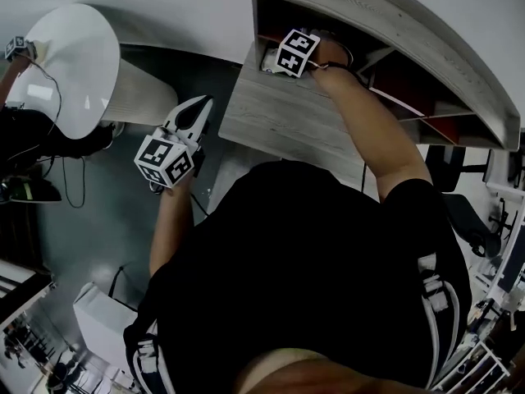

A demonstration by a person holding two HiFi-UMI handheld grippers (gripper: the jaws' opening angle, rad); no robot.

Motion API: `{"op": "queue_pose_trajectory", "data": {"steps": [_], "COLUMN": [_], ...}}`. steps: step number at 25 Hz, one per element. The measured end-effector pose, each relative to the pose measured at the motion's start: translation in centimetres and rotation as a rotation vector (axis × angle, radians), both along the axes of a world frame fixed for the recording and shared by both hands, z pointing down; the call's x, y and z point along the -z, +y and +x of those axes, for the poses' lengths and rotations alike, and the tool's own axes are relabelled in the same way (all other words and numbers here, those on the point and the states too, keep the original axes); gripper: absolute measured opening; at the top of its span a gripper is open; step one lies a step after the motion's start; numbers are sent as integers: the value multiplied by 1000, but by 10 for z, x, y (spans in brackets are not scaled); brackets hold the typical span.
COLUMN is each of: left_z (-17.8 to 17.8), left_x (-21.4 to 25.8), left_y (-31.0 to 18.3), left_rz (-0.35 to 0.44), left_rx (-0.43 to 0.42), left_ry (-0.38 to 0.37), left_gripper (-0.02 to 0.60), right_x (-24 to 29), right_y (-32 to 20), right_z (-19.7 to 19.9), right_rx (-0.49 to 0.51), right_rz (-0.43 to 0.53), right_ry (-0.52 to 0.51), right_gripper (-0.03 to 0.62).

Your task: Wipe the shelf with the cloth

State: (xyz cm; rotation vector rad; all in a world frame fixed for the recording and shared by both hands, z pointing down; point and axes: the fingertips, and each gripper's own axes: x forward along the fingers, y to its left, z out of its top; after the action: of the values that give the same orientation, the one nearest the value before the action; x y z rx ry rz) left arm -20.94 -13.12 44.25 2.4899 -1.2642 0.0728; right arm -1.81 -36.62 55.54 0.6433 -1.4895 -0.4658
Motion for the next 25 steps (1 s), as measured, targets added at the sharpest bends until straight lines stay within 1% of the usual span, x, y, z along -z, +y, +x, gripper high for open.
{"op": "queue_pose_trajectory", "data": {"steps": [5, 15, 20, 25], "left_z": [-14, -30, -37, -34], "left_x": [-1, -7, -9, -13], "left_y": [8, 19, 18, 13], "left_rz": [-12, -34, -39, -48], "left_rx": [47, 112, 131, 125], "left_ry": [-9, -16, -22, -22], "left_gripper": [17, 17, 17, 17], "right_x": [0, 0, -1, -3], "right_y": [-3, -10, -12, -12], "right_z": [-27, -70, -76, -76], "right_rx": [48, 128, 144, 148], "right_rz": [2, 3, 2, -4], "right_ry": [-14, -42, -39, -41], "right_gripper": [63, 63, 63, 63]}}
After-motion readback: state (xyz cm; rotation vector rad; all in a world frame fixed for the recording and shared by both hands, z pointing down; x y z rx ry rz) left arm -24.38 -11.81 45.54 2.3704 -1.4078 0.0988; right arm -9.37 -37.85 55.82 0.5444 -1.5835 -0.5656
